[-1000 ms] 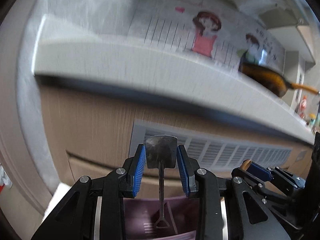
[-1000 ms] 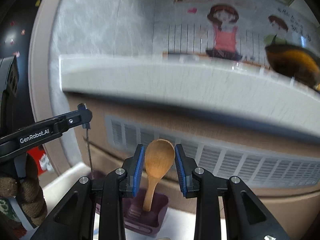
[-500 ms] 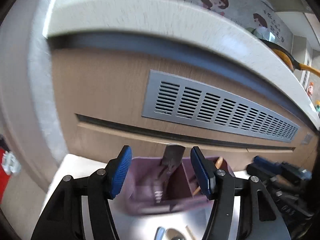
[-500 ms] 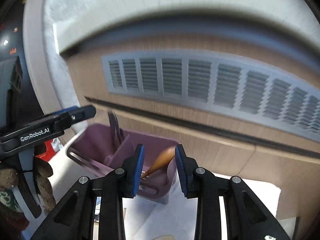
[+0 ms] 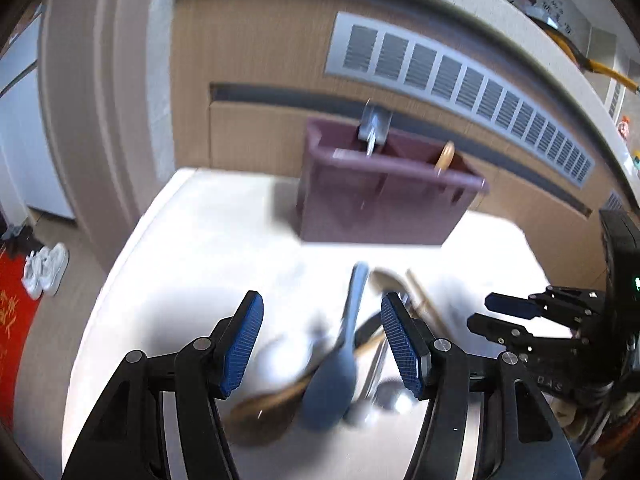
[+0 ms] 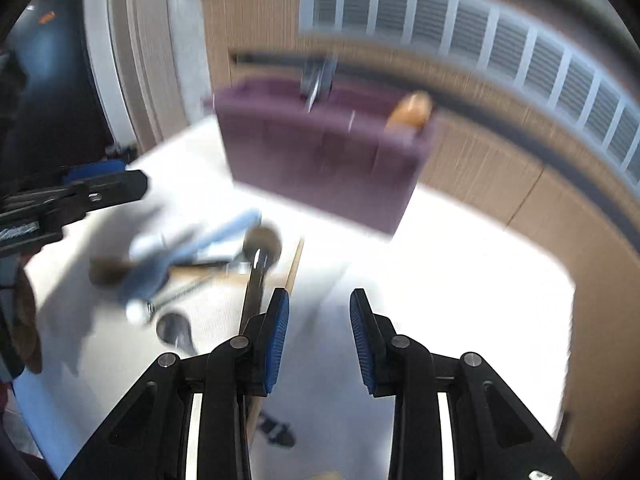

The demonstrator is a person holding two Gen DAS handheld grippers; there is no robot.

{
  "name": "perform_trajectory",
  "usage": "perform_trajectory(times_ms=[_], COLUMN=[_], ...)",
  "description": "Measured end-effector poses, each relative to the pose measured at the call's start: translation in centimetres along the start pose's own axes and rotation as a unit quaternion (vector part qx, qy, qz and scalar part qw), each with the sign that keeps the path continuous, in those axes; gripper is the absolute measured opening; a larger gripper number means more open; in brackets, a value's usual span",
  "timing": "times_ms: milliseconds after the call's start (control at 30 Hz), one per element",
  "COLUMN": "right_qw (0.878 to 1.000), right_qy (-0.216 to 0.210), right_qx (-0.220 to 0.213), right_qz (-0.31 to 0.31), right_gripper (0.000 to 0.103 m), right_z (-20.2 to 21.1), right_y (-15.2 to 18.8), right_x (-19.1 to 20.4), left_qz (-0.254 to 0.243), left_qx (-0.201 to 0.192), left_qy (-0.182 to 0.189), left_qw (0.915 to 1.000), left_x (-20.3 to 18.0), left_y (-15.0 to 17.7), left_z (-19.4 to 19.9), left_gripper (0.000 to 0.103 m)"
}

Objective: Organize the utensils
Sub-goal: 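Grasp the metal spoon with the right tool while the left tool grasps the blue spatula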

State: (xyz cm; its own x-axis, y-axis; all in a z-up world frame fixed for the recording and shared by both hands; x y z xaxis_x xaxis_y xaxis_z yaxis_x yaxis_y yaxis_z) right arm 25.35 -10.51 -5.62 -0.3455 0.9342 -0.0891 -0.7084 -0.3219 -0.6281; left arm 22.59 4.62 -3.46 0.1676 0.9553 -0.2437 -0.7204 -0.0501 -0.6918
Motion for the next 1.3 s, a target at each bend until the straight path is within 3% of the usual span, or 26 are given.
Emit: perform_trajectory(times_ms=[67, 267, 533, 733, 833, 1000, 1100, 1167, 1300], right_qw=[1.0, 0.996, 0.995, 0.995, 0.995, 0.998, 0.998, 0.998, 0.997], right_qy=[-0.013, -0.093, -0.091, -0.086, -0.082, -0.054, -0.051, -0.043, -0.033], right_qx=[0.016, 0.002, 0.032, 0.045, 0.036, -0.005, -0.019, -0.027, -0.048], right_qz=[-0.004, 0.002, -0.035, -0.038, -0.035, -0.031, -0.042, -0.043, -0.04], right_gripper=[0.03, 0.029, 0.029, 0.028, 0.027, 0.027, 0.027, 0.027, 0.027], right_z=[-0.8, -2.3, -7.1, -7.5, -6.1, -1.6, 0.6, 1.7, 3.5], right_y=[0.5, -1.3, -4.5, -4.5, -3.9, -2.3, -1.2, -0.7, 0.4], right_x=[0.7, 3.0, 2.7, 3.0, 2.6, 0.6, -0.6, -1.5, -2.2], left_qz=[0.003, 0.018, 0.014, 0.014, 0.006, -0.039, -0.071, -0.082, -0.068], left_qx=[0.008, 0.013, 0.011, 0.023, 0.027, 0.036, 0.06, 0.091, 0.13], left_qy=[0.001, 0.006, 0.008, 0.025, 0.033, 0.076, 0.076, 0.07, 0.043], left_qw=[1.0, 0.9997, 0.9998, 0.9993, 0.9991, 0.9956, 0.9928, 0.99, 0.9882], left_x=[0.6, 2.7, 3.9, 3.2, 2.4, -1.5, -3.1, -3.9, -3.8], left_y=[1.0, 1.5, 1.5, 1.6, 1.9, 2.0, 1.1, 0.4, -0.8], left_z=[0.1, 0.8, 1.1, 0.5, 0.7, 0.2, -1.7, -3.6, -6.7], left_gripper=[0.062, 0.062, 0.062, 0.062, 0.062, 0.062, 0.06, 0.046, 0.036])
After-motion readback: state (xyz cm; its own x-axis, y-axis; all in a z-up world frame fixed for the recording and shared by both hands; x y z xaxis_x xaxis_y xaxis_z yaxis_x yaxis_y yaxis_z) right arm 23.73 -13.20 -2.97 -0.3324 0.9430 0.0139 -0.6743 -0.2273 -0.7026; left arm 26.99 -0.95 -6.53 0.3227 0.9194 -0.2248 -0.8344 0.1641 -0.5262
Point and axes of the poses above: each gripper's, at about its wrist camera, not at the fingertips, and z roughly against the way its jaws point, x to its left, y to its underside, the point moved 5 cm from there along -z, roughly the way its jaws point, and after that the axes turned 4 degrees about z, right-handed, at the moved point
